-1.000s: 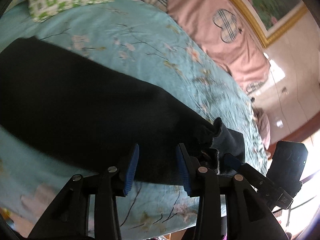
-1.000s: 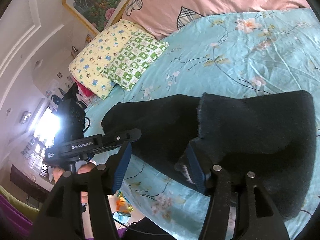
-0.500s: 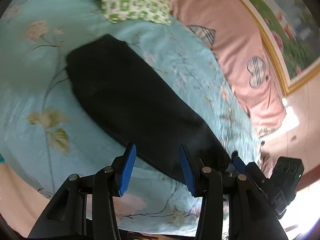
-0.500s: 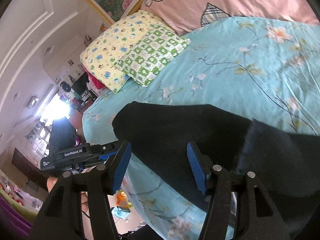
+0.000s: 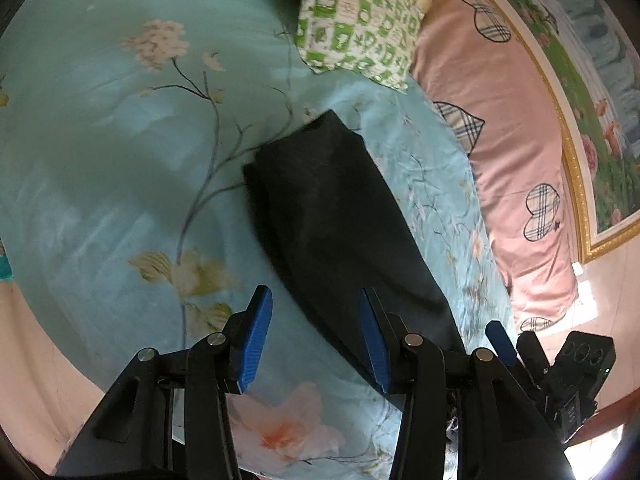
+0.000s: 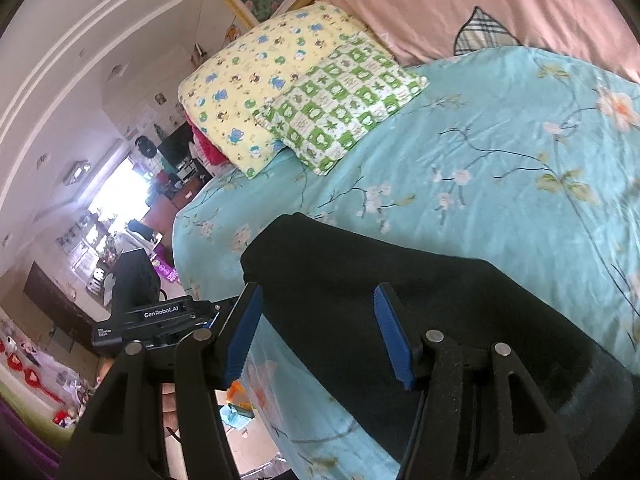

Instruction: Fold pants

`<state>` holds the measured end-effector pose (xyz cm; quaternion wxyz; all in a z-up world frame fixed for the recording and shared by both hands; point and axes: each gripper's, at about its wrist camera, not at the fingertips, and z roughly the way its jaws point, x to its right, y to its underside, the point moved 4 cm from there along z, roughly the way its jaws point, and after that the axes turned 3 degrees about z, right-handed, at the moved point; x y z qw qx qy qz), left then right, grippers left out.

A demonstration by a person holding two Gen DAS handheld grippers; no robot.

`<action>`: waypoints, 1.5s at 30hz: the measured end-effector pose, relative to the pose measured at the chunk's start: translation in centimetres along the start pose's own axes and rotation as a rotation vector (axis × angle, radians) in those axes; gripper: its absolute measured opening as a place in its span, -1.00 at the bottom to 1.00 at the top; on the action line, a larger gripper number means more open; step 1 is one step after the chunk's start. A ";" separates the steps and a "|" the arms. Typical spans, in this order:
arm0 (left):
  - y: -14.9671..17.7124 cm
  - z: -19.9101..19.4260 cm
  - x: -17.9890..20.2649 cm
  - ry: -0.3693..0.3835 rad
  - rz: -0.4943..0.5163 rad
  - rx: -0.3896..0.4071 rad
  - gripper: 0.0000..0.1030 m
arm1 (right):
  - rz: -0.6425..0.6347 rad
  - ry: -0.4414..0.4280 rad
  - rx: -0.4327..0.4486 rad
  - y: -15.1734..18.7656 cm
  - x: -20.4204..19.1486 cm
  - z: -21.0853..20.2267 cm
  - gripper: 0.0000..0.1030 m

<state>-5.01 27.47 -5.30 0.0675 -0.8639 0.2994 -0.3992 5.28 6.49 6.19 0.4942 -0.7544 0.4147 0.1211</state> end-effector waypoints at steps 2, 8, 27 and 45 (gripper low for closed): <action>-0.2 0.0 -0.5 -0.012 -0.007 0.009 -0.04 | -0.010 -0.008 -0.012 -0.3 -0.3 0.9 0.16; -1.1 0.4 -1.5 -0.034 -0.017 0.016 0.02 | -0.059 -0.009 -0.084 -1.7 -1.2 4.6 0.16; -2.6 2.9 -2.4 0.003 -0.052 -0.023 0.05 | -0.225 -0.042 -0.409 -6.9 -1.8 18.3 0.15; -3.5 3.7 -1.0 -0.028 -0.032 0.006 -0.68 | -0.244 -0.078 -0.460 -6.0 -1.8 19.7 -0.57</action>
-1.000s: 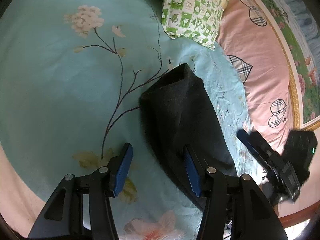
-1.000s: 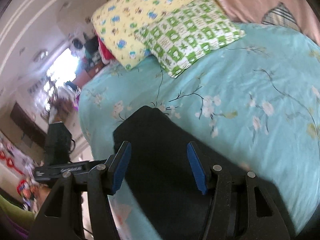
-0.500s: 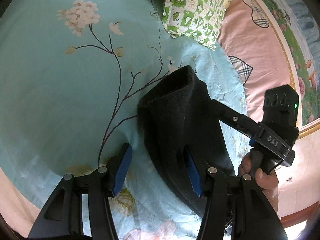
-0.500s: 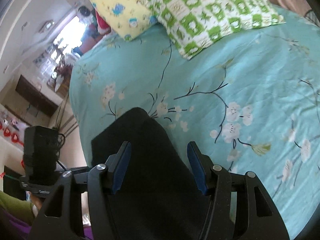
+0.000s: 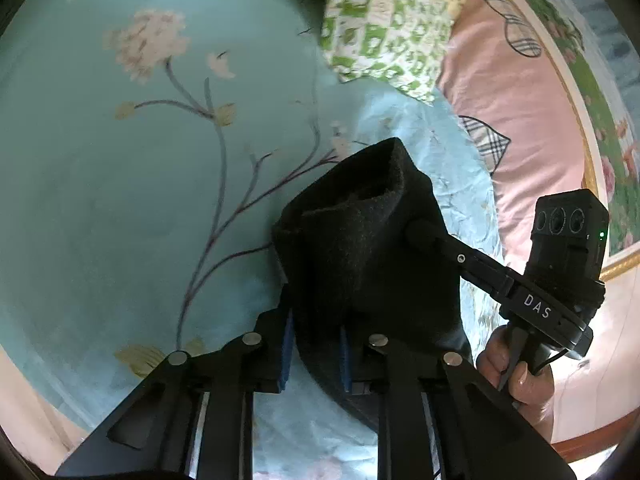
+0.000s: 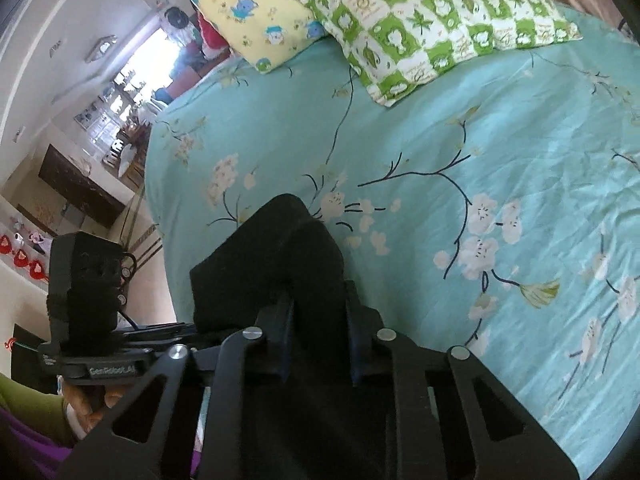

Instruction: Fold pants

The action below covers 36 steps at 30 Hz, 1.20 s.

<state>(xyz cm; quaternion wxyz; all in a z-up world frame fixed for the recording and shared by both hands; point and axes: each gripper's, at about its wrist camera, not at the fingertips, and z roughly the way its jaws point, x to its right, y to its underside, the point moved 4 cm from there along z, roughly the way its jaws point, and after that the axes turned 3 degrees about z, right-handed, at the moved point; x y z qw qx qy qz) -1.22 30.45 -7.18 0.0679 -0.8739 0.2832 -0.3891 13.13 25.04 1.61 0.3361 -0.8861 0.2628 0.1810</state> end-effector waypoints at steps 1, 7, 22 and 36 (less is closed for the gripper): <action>0.1 -0.4 0.5 0.002 0.012 0.009 -0.68 | -0.001 -0.003 0.011 0.1 -0.1 -0.4 -0.60; 0.1 -3.2 4.2 0.037 0.084 0.058 -0.69 | 0.002 -0.033 0.100 0.7 -0.7 -4.1 -0.63; 3.7 -7.0 15.7 0.170 0.343 0.094 -0.69 | 0.057 -0.060 0.358 4.5 -1.2 -15.5 -0.66; 11.7 -5.3 25.5 0.247 0.579 0.001 -0.69 | 0.177 -0.066 0.555 12.8 2.8 -23.4 -0.66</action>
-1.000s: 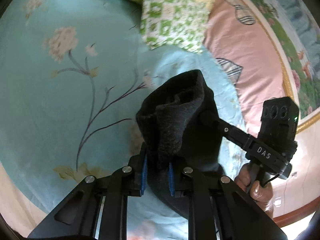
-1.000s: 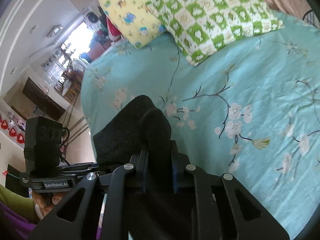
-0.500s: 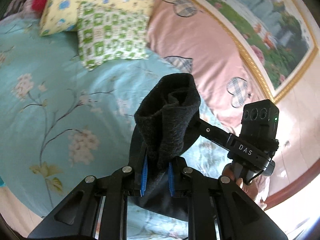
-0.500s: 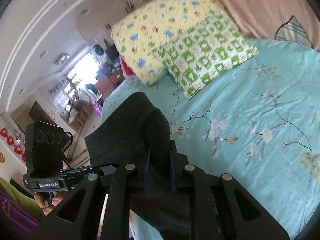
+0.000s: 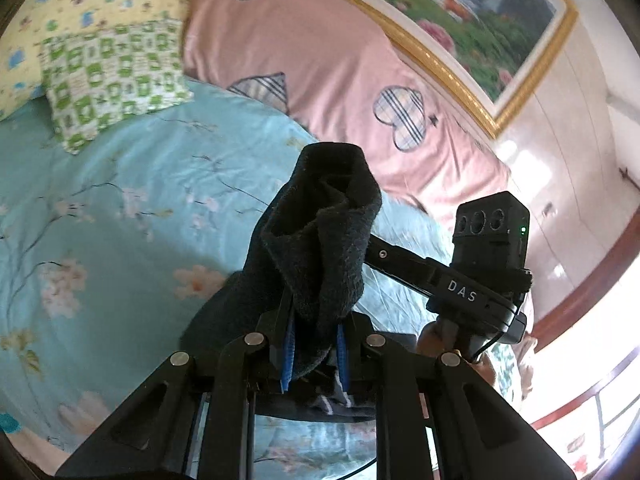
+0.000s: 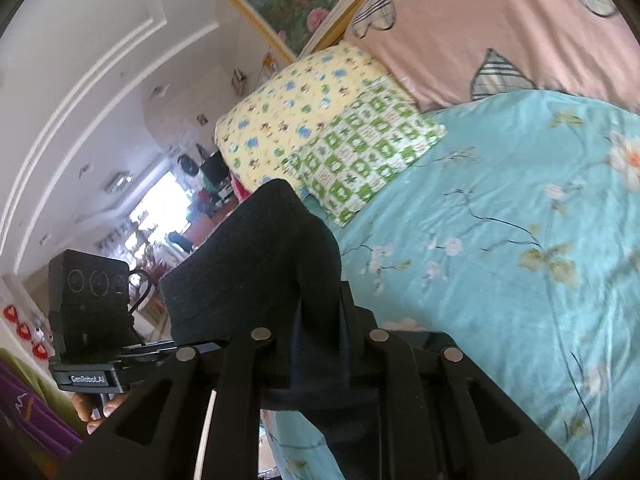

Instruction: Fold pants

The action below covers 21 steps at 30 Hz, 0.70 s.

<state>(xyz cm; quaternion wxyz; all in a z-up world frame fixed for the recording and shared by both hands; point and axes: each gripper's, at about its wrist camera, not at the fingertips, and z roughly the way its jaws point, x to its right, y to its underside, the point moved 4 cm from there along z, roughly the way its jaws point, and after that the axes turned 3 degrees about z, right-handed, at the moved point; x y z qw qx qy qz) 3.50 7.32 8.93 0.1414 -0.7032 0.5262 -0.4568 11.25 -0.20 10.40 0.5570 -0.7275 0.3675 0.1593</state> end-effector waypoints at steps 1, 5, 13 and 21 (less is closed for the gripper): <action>0.2 0.5 0.5 0.004 0.009 -0.012 -0.69 | 0.010 0.002 0.009 0.3 0.4 -0.6 -0.66; 1.1 1.9 2.9 0.013 0.060 -0.054 -0.69 | 0.048 0.012 0.044 1.5 2.2 -2.9 -0.66; 2.7 5.1 6.3 0.015 0.147 -0.136 -0.69 | 0.111 0.027 0.095 3.9 5.2 -6.3 -0.66; 5.0 8.2 8.3 -0.003 0.214 -0.210 -0.68 | 0.172 0.060 0.113 6.4 8.0 -8.7 -0.66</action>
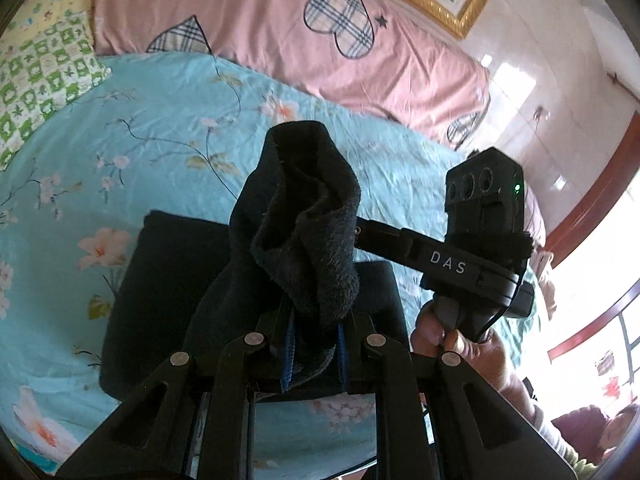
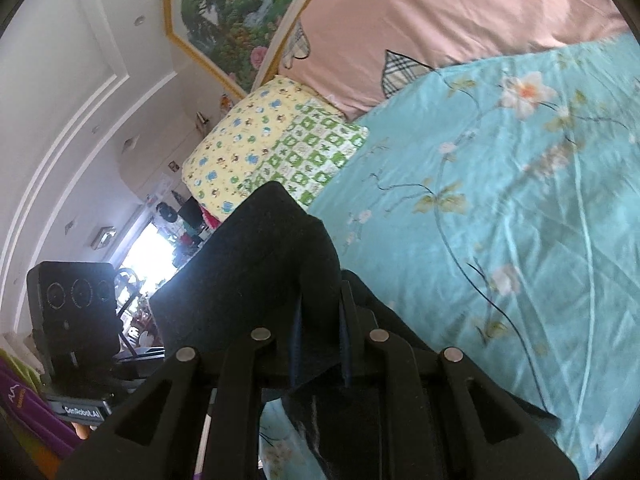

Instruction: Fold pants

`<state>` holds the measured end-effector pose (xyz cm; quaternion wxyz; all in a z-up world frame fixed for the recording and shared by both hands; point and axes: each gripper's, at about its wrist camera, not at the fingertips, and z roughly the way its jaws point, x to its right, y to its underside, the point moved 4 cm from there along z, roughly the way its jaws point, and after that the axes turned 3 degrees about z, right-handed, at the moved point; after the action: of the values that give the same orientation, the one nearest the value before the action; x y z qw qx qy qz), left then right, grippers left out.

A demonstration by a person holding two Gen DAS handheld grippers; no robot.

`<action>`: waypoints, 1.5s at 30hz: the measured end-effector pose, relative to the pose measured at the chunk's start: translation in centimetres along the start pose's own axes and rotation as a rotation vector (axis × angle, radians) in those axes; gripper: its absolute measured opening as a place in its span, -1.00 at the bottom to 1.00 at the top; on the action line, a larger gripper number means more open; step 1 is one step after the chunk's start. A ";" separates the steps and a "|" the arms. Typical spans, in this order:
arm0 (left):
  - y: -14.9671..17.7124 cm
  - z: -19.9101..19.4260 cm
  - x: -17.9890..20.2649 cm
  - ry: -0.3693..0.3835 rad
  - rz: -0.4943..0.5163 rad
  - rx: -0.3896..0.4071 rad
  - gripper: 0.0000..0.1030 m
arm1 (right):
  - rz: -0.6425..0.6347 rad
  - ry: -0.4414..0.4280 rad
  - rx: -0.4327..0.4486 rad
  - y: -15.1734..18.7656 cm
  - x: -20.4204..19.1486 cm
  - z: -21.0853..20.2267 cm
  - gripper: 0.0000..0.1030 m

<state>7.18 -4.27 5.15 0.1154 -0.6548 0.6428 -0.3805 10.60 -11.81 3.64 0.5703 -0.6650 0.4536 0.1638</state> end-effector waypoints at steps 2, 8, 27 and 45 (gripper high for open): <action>0.3 0.6 0.3 0.004 0.007 -0.013 -0.68 | 0.005 0.013 0.001 0.4 0.6 -0.5 -0.66; 1.0 2.0 1.7 -0.008 0.064 -0.030 -0.68 | 0.018 0.033 0.016 1.2 1.8 -1.8 -0.66; 2.7 3.3 4.9 0.050 0.167 -0.024 -0.01 | 0.055 0.296 0.094 2.8 4.0 -7.0 -0.40; 2.6 0.4 1.9 0.084 0.085 0.021 0.11 | 0.078 0.412 0.181 4.9 0.7 -10.9 0.24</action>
<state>5.27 -6.59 3.90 0.1113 -0.6090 0.6704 -0.4091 3.89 -21.66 3.34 0.5161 -0.6126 0.5985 0.0052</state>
